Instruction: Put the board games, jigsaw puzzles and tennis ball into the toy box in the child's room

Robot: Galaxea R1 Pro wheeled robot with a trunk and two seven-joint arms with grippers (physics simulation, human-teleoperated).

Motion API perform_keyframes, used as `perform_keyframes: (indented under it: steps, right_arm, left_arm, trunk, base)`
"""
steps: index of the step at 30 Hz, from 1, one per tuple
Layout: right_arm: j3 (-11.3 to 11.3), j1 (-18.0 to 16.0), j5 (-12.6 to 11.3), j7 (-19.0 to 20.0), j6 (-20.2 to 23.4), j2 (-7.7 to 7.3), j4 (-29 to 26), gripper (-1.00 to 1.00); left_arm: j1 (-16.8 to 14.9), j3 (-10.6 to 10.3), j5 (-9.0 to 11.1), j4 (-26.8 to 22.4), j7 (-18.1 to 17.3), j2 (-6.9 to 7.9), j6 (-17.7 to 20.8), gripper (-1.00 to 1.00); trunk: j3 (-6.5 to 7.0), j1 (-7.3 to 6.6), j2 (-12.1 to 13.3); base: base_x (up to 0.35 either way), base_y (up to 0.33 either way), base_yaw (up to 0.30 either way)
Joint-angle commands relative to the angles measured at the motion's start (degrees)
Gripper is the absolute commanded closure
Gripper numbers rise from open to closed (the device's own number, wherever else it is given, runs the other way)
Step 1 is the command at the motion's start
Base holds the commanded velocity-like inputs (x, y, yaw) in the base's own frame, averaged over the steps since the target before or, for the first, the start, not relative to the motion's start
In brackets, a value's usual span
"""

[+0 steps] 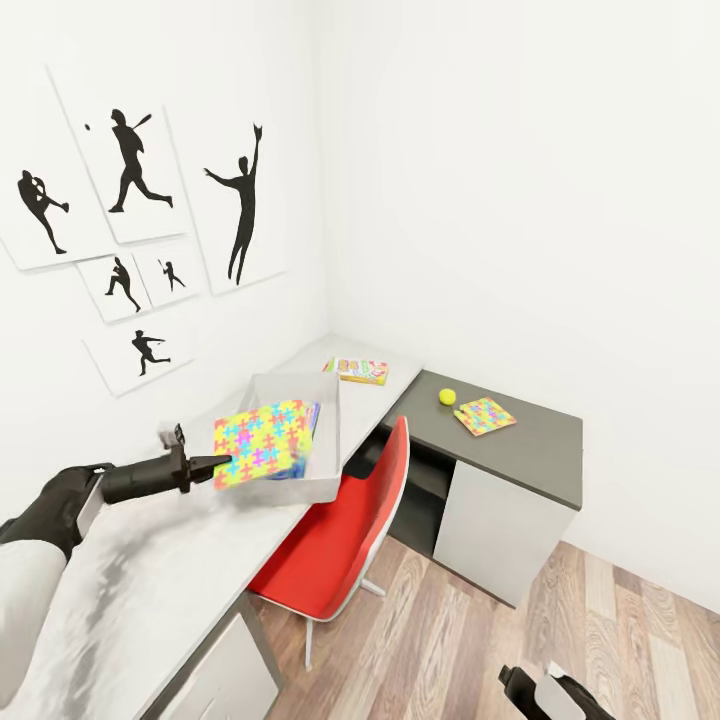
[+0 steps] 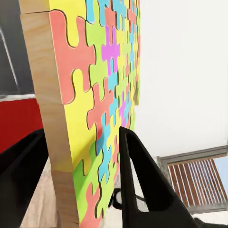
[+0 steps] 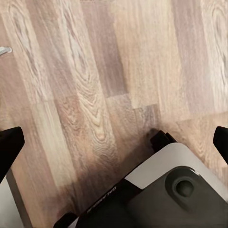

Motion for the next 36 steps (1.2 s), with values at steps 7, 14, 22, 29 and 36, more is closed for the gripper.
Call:
perform_keyframes:
  steps: [7, 14, 22, 29, 36]
  right_arm:
    - [-0.09, 0.14, 6.97, 0.33, 0.01, 0.05, -0.53, -1.0]
    - [-0.2, 0.15, 8.25, 3.74, -0.08, -0.02, -0.6, -1.0]
    - [-0.22, 0.15, 8.28, 4.14, -0.05, -0.07, -0.58, -1.0]
    - [-0.22, 0.15, 8.22, 4.17, -0.05, -0.08, -0.57, -1.0]
    - [-0.29, 0.15, 8.21, 4.64, -0.05, -0.08, -0.65, -1.0]
  left_arm:
    - [-10.27, -0.1, -0.85, 0.77, 17.23, -4.29, 2.61, 1.0]
    - [-12.02, -1.45, -1.04, 0.65, 19.31, -7.63, 2.61, 1.0]
    - [-12.08, -4.72, -1.14, 0.74, 19.55, -7.71, 2.64, 1.0]
    - [-12.08, -4.97, -1.24, 0.77, 21.49, -7.41, 2.47, 1.0]
    - [-12.08, -5.06, -1.25, 0.9, 28.37, -7.62, 2.01, 1.0]
  trunk:
    - [-0.13, 0.03, -0.12]
    - [-0.13, 0.03, -0.12]
    - [-0.13, 0.03, -0.12]
    - [-0.13, 0.03, -0.12]
    - [-0.13, 0.03, -0.12]
  base:
    - [0.0, 0.0, 0.0]
    - [0.004, 0.001, 0.0]
    - [0.162, 0.103, 0.0]
    - [0.058, 0.027, 0.0]
    - [0.161, 0.079, 0.0]
